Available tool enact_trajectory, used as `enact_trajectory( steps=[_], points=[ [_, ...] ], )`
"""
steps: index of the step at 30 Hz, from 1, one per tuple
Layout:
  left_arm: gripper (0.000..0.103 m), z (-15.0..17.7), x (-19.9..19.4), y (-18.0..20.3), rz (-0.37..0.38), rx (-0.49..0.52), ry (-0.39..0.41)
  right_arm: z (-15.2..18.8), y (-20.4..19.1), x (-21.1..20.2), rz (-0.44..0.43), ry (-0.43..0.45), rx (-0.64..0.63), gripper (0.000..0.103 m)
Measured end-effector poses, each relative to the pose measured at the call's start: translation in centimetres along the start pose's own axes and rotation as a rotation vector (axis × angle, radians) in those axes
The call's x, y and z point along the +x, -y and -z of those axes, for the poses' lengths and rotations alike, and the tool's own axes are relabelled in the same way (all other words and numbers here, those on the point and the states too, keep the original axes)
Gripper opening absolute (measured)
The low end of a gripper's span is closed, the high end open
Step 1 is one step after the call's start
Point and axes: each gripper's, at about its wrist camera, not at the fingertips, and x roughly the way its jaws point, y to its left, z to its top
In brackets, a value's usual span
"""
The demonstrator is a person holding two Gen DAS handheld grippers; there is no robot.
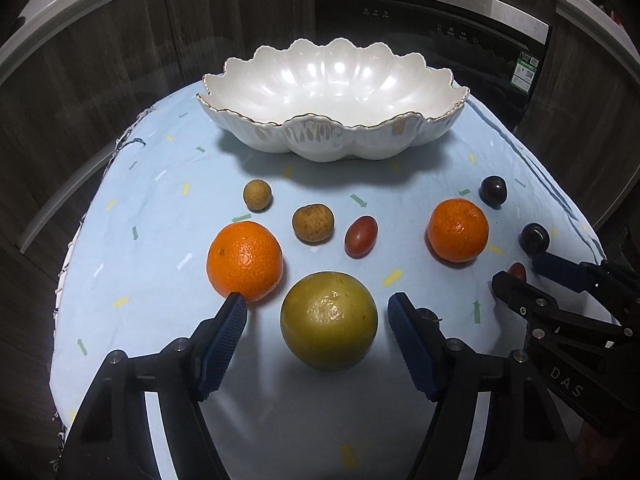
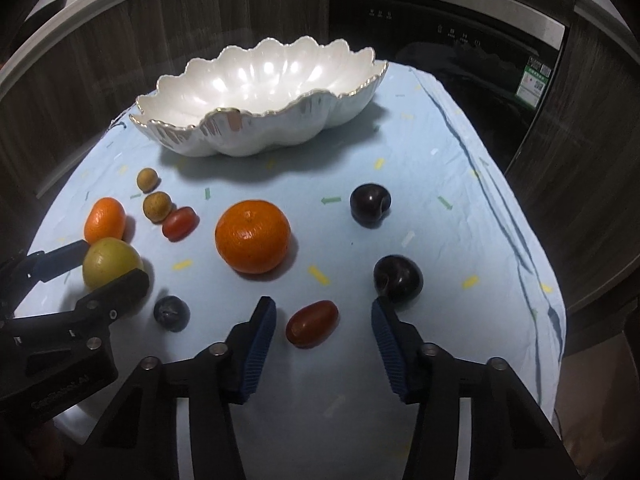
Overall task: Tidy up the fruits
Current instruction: 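Lower the left tool to the grapefruit while the right tool approaches the red grape tomato, then close the left tool on the grapefruit while the right tool grasps the red tomato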
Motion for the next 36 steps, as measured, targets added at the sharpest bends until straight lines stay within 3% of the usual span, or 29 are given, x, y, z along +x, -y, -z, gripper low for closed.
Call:
enact_trajectory(
  steps=[10,15,24,36],
  points=[
    [0.063,0.16,-0.07,-0.21,-0.002,-0.004,-0.002,0.28,-0.64,0.36,-0.011,-0.018,-0.028,0.044],
    [0.048,0.35,-0.17,0.23,0.020,0.009,-0.006,0.30,-0.86,0.31,-0.015,-0.019,-0.035,0.040],
    [0.048,0.46,-0.28,0.29,0.028,0.005,-0.009,0.31,-0.85,0.21,-0.022,-0.020,-0.035,0.028],
    [0.048,0.40,-0.90,0.23,0.024,0.006,0.010,0.05,-0.88,-0.59,-0.027,0.003,-0.030,0.027]
  ],
)
